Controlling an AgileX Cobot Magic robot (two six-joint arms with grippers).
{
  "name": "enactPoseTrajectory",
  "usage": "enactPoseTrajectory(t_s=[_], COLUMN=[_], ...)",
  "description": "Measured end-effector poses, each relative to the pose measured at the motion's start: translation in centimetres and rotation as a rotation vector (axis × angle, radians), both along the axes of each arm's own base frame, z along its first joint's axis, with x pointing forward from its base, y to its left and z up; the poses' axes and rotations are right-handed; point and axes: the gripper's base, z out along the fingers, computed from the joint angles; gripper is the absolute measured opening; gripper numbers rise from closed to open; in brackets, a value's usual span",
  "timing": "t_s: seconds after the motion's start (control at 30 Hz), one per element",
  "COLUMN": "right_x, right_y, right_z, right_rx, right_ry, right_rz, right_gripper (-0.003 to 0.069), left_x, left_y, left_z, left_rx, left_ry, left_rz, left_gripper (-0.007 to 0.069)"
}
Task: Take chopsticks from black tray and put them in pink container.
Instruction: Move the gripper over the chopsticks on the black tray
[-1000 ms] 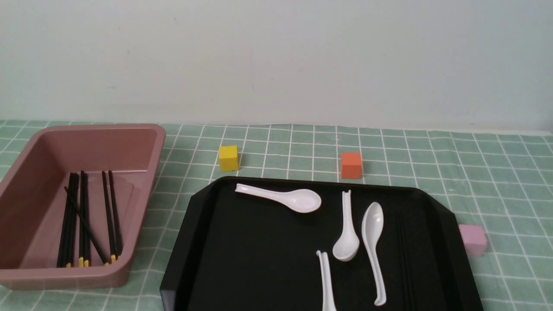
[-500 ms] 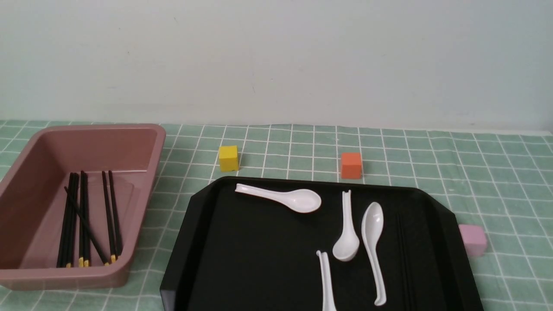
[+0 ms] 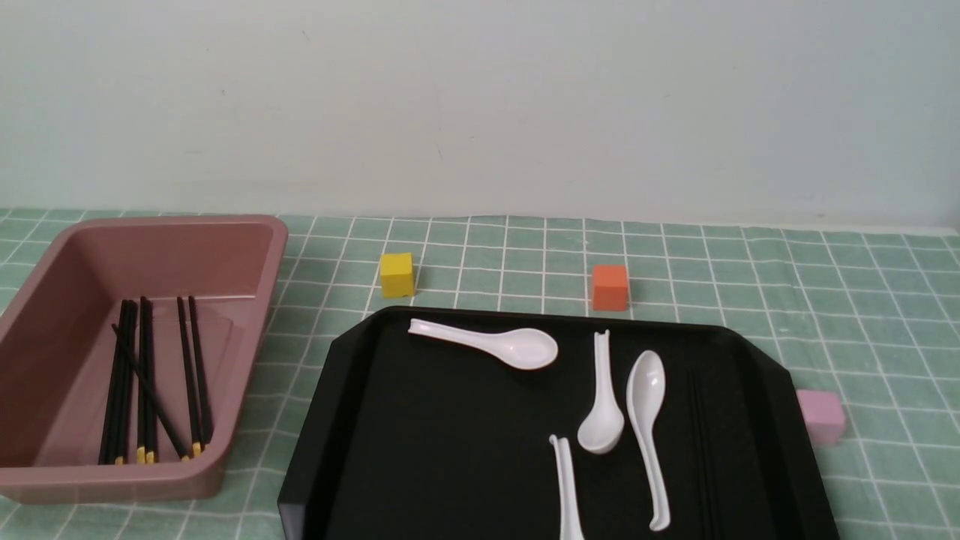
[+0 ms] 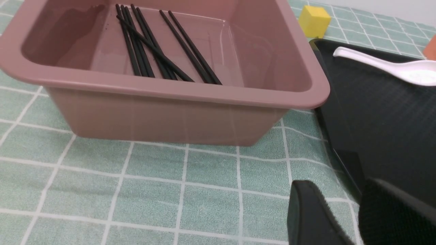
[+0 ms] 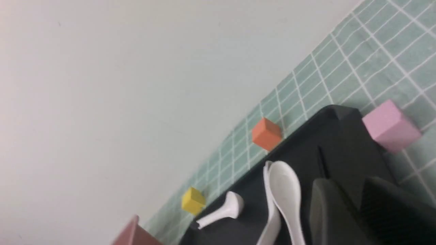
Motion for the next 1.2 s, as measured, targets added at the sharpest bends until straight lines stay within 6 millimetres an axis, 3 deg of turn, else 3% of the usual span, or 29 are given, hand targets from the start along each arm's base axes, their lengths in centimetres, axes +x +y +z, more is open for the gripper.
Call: enactPoseTrajectory(t_s=[0.13,0.3,0.33,0.43,0.53,0.57,0.6,0.67,0.77,0.83,0.93,1.2], right_x=[0.0,-0.4,-0.1,1.6,4.4,5.7,5.7,8.5,11.2,11.9,14.5,17.8], right_y=[-0.2,-0.1,0.2,1.3,2.4,2.8,2.8,3.3,3.6,3.9,6.0,9.8], right_z=[0.9,7.7,10.4,13.7,15.2,14.9,14.9,13.1,10.4,9.6,6.7,1.3], right_rx=[-0.036,-0.252,-0.340,-0.453,-0.487,-0.488,-0.488,-0.479,-0.471,-0.478,-0.495,-0.622], right_ry=[-0.054,-0.185,-0.167,-0.007,0.237,0.358,0.358,0.579,0.750,0.787,0.866,1.043], right_rz=[-0.019,-0.013,0.024,0.185,0.384,0.470,0.470,0.606,0.691,0.721,0.795,0.809], right_gripper=[0.0158,0.0080,0.0035,-0.0006,-0.0003,0.0001,0.0001,0.0030,0.0101,0.0139,0.0244,0.0287], left_x=[0.0,0.0,0.0,0.0,0.0,0.0,0.0,0.0,0.0,0.0,0.0,0.0], left_y=[0.0,0.0,0.0,0.0,0.0,0.0,0.0,0.0,0.0,0.0,0.0,0.0], left_z=[0.0,0.0,0.0,0.0,0.0,0.0,0.0,0.0,0.0,0.0,0.0,0.0], left_rx=[0.000,0.000,0.000,0.000,0.000,0.000,0.000,0.000,0.000,0.000,0.000,0.000], left_ry=[0.000,0.000,0.000,0.000,0.000,0.000,0.000,0.000,0.000,0.000,0.000,0.000], left_rz=[0.000,0.000,0.000,0.000,0.000,0.000,0.000,0.000,0.000,0.000,0.000,0.000], left_gripper=[0.0239,0.0239,0.0239,0.0239,0.0239,0.0239,0.0239,0.0239,0.0239,0.0239,0.0238,0.0238])
